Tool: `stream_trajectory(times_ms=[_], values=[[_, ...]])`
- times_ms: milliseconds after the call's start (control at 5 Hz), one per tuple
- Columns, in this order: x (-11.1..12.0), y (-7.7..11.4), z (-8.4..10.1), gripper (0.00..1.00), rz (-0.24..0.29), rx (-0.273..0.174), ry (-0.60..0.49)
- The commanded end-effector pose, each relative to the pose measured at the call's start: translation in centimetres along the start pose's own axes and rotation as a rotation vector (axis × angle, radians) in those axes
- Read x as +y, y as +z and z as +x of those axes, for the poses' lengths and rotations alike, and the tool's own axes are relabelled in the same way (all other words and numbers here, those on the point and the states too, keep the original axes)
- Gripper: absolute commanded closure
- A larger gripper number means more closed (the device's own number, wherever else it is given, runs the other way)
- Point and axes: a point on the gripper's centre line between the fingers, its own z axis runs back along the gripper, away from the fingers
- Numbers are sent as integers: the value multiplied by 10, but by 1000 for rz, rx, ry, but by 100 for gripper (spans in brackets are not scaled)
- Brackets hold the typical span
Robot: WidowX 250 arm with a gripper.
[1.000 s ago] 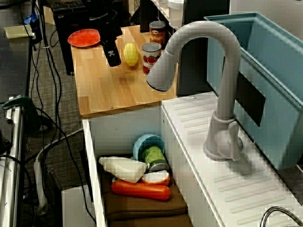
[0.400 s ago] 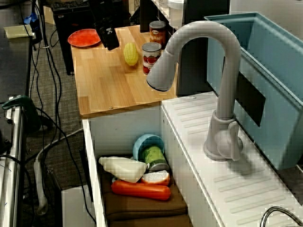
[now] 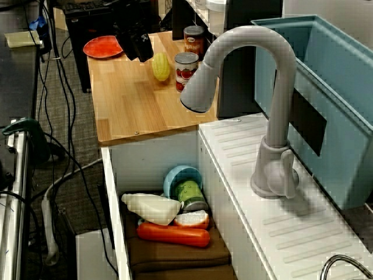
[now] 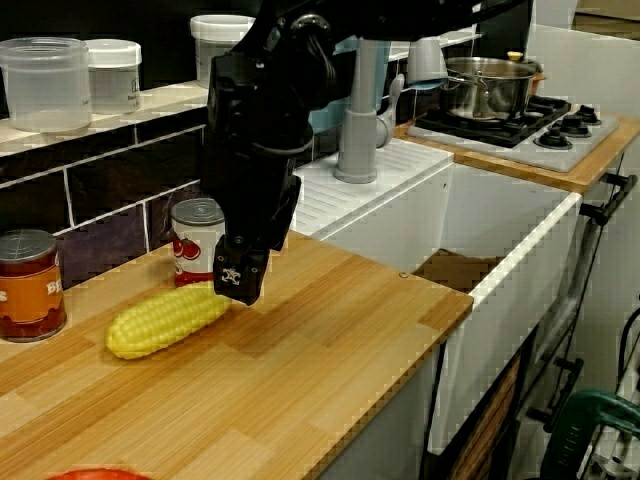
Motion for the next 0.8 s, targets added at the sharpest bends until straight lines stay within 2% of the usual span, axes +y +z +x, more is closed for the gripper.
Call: stream_trajectory(times_ms=[0, 200, 600], values=[[-5, 17, 7, 0, 40, -92, 158], [-6, 17, 10, 0, 37, -78, 199], [-5, 12, 24, 0, 62, -82, 352]])
